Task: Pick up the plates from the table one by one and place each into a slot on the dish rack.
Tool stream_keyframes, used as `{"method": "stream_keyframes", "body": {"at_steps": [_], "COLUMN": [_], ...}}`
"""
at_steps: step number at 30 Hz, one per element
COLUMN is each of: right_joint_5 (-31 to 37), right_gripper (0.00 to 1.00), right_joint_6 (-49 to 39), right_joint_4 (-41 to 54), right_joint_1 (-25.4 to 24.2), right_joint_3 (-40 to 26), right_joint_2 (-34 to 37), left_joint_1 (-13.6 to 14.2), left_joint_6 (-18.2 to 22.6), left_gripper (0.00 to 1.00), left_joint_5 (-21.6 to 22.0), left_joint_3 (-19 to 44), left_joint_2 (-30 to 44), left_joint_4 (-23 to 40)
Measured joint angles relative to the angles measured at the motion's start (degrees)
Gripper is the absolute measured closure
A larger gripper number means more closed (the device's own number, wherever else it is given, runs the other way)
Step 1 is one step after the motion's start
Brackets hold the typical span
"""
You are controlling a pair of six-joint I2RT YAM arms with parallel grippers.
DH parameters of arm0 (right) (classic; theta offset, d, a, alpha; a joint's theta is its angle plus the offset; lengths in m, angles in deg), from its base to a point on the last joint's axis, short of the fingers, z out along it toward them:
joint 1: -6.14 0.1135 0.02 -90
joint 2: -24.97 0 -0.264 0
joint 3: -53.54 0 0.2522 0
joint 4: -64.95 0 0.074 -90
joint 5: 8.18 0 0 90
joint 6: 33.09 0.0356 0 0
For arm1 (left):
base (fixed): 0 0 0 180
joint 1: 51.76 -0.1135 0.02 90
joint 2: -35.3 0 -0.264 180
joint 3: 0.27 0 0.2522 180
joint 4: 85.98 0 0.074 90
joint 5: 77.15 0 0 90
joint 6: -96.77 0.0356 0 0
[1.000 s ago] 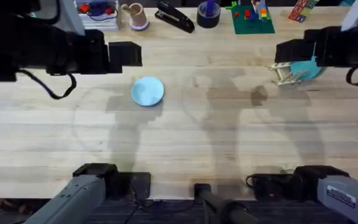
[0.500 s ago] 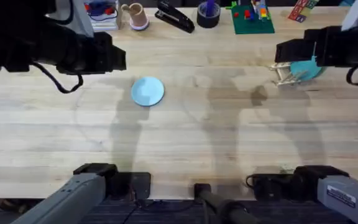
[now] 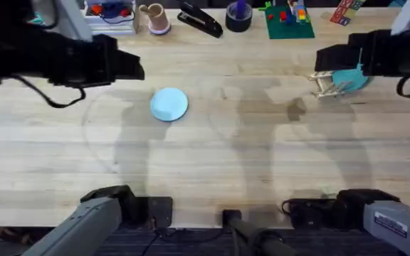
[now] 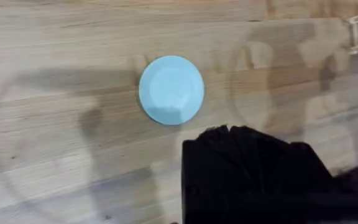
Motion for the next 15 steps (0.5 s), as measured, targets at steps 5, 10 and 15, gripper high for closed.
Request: {"method": "stream_keyframes", "body": {"at_steps": [5,10,15], "right_joint_5": [0.0,0.0,0.0], "right_gripper": [0.007,0.006,0.006], "right_joint_6": [0.0,0.0,0.0], "right_joint_4": [0.0,0.0,0.0], "right_joint_1": [0.0,0.0,0.0], "right_joint_3": [0.0,0.0,0.0], "right_joint_2": [0.0,0.0,0.0], "left_joint_1": [-7.2,-11.5,-13.7], "left_joint_6": [6.5,11.9,16.3], "left_gripper": [0.959,0.959,0.958], "left_joint_5": [-9.3,-15.7,-20.1], "left_joint_3": [0.0,-2.1,-6.0], "left_joint_2": [0.6,3.6,8.6], "left_joint_4": [2.6,2.6,1.1]}}
